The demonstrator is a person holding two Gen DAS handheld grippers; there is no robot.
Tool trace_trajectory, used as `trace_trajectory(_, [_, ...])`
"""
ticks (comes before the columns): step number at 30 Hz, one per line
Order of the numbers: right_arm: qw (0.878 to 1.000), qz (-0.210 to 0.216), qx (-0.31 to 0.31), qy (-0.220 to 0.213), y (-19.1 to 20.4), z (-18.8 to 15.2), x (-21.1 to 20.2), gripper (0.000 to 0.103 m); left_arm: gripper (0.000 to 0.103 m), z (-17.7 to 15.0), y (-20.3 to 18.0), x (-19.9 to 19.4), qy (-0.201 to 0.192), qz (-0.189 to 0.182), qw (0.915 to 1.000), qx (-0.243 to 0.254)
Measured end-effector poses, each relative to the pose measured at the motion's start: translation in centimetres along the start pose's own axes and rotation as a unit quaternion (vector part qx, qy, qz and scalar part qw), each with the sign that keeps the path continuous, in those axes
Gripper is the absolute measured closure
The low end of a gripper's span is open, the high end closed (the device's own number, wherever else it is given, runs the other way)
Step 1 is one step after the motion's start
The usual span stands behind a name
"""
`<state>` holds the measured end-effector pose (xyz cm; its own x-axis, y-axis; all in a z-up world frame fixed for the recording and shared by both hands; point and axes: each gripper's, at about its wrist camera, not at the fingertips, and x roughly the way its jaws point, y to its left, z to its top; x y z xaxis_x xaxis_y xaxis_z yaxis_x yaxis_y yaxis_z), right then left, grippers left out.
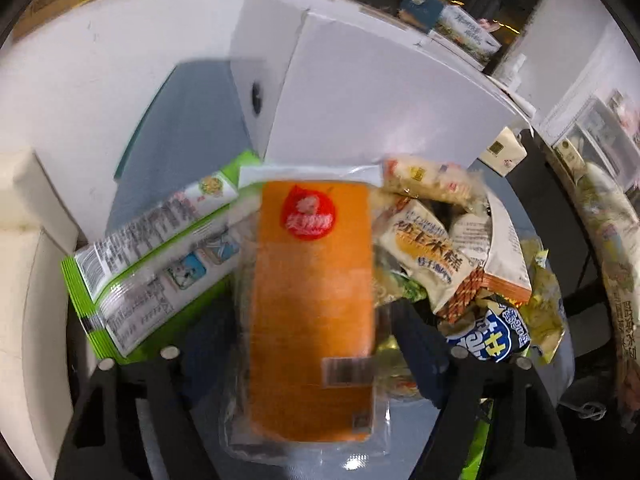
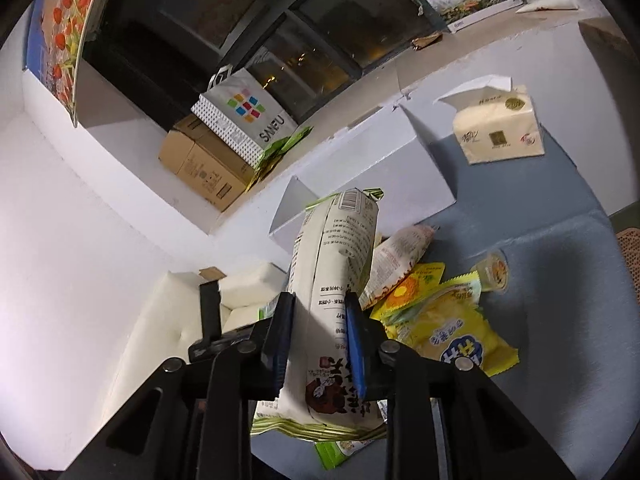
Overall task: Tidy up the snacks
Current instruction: 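Carry both packs into the white box and open both grippers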
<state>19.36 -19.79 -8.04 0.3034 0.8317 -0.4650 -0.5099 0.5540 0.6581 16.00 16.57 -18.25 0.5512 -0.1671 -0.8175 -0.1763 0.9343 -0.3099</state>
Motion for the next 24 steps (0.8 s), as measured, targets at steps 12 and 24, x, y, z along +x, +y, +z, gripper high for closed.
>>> trace_trajectory(12, [0.999,0.0,0.001,0.034,-0.9,-0.8,2.3,0.077,0.046,-1.2,-3.2,-6.4,-0.106,-0.026,0.9938,0.017])
trace_trajectory(24, [0.997,-0.048,-0.062,-0.001,2.7,11.8,5.6,0.077,0.046,12.6,-6.1,-8.4,-0.155,-0.028,0.9869,0.033])
